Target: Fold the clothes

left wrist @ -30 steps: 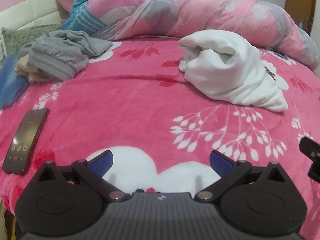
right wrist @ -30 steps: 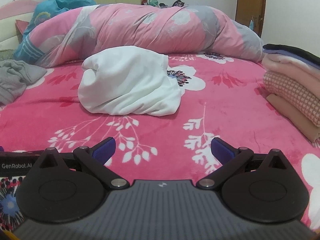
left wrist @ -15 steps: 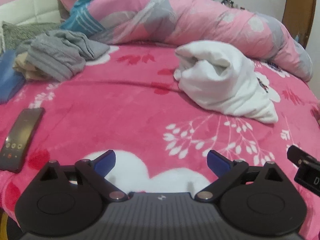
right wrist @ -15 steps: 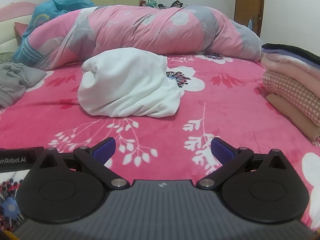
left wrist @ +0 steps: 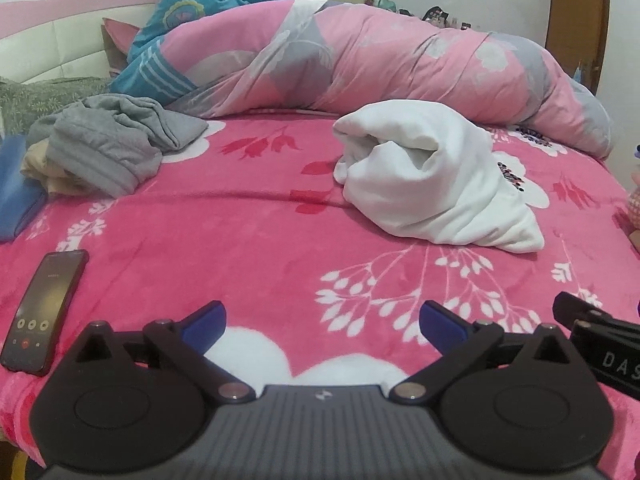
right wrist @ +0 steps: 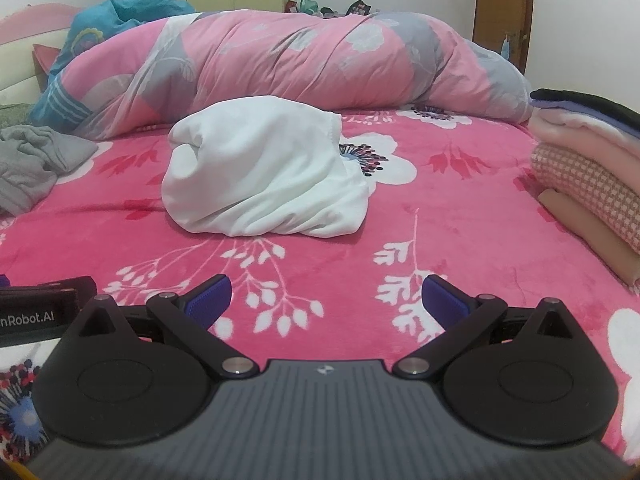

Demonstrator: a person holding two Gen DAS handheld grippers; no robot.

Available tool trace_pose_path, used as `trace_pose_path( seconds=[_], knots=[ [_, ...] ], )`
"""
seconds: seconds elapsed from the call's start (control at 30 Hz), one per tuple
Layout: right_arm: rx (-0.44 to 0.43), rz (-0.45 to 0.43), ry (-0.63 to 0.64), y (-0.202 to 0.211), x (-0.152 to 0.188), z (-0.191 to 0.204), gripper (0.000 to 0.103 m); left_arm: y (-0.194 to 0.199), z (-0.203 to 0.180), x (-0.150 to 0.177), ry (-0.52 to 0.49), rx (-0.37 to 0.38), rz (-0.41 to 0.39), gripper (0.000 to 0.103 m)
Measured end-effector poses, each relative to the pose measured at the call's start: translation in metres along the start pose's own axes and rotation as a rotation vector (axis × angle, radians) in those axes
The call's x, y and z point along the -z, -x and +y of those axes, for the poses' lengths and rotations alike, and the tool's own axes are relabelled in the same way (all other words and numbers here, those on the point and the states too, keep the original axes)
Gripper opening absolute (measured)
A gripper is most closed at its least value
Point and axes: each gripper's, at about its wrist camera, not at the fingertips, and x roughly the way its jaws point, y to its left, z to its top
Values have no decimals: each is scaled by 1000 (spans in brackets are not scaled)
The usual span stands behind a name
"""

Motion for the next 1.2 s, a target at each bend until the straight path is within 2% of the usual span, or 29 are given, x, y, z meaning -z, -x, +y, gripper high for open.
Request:
trace_pose_path(
  seconds=[0.43, 1.2],
  knots=[
    [-1, 12, -3, -5, -2, 1, 102, -3, 1, 0, 1, -18, -4, 103],
    [-19, 23, -12, -26, -20, 1, 102, -16, -14, -24, -20, -18, -36, 103]
  ],
)
